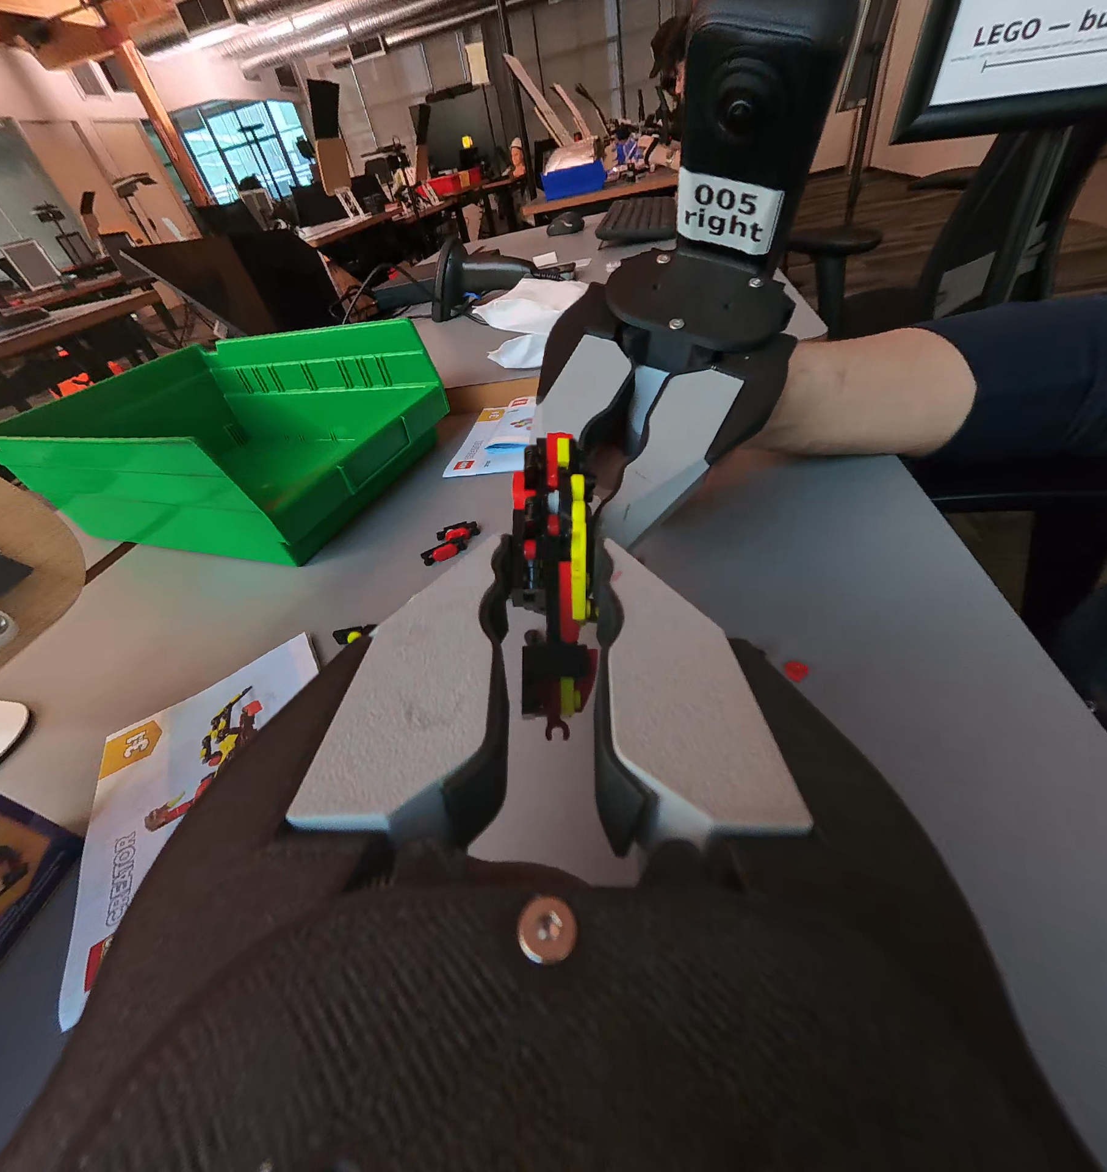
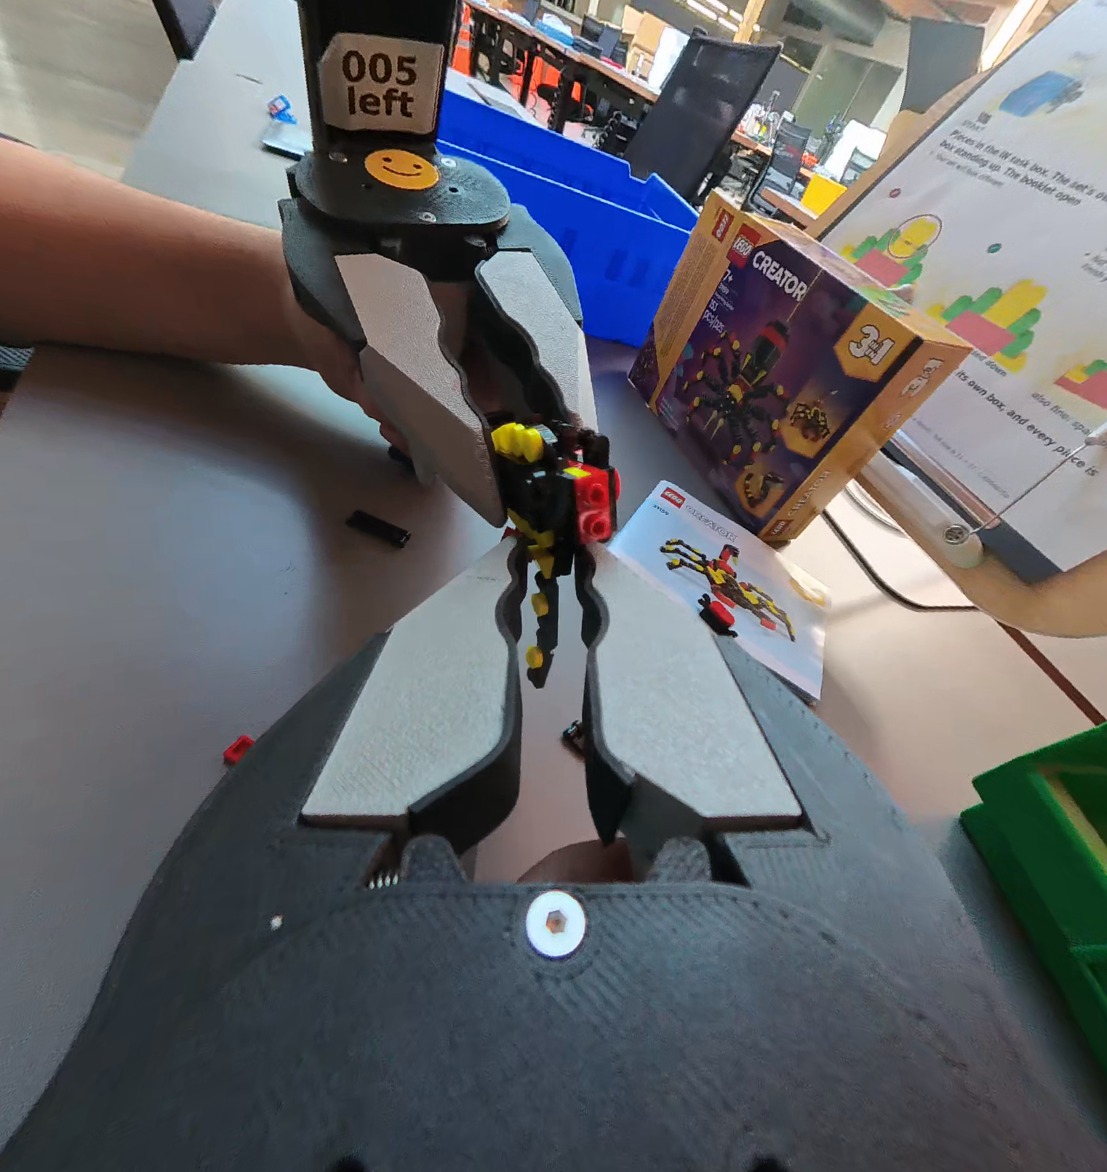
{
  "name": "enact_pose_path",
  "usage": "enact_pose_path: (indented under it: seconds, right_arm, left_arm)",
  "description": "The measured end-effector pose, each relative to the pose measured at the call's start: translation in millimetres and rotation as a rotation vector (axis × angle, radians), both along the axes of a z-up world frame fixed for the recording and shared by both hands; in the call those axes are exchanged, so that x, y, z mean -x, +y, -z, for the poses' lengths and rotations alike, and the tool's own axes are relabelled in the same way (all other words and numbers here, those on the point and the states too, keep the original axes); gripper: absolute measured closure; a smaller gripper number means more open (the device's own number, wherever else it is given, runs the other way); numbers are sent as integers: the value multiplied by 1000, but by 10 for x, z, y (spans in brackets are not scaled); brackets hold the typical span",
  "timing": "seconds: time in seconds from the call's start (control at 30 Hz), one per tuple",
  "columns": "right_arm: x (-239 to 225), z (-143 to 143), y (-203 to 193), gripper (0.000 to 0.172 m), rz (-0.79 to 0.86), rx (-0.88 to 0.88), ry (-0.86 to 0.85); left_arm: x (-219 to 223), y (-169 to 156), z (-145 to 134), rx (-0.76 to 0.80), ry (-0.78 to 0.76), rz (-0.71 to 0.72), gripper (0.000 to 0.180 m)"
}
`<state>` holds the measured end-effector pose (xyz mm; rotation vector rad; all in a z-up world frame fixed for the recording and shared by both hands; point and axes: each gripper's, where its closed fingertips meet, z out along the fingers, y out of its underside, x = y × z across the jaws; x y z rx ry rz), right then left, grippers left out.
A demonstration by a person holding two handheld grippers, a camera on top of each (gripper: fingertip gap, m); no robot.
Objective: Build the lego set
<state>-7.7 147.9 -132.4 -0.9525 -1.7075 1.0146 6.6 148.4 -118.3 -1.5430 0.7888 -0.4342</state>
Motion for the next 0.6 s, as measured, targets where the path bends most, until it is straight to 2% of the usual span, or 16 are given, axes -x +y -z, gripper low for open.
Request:
enact_pose_path:
  seconds: [0.1, 0.2, 0.3, 0.47, 0.53, 0.6]
  right_arm:
    - [-3, -41, 13, 160, -4, 45, -6]
    - [24, 11, 97, 160, 38, 101, -61]
    - [38, 104, 216, 160, 105, 119, -120]
    - [24, 150, 331, 161, 159, 269, -180]
    - [30, 211, 348, 162, 161, 337, -216]
    - [31, 219, 395, 162, 180, 322, -210]
  left_arm:
    - [-3, 6, -41, -21, -17, -8, 158]
    - [29, 80, 4, -69, 71, -80, 159]
    - [67, 188, 98, -155, 263, -201, 159]
    - [115, 276, 23, -354, 547, -380, 156]
    - [83, 266, 46, -469, 753, -400, 157]
    - [57, 280, 29, -550, 867, -446, 156]
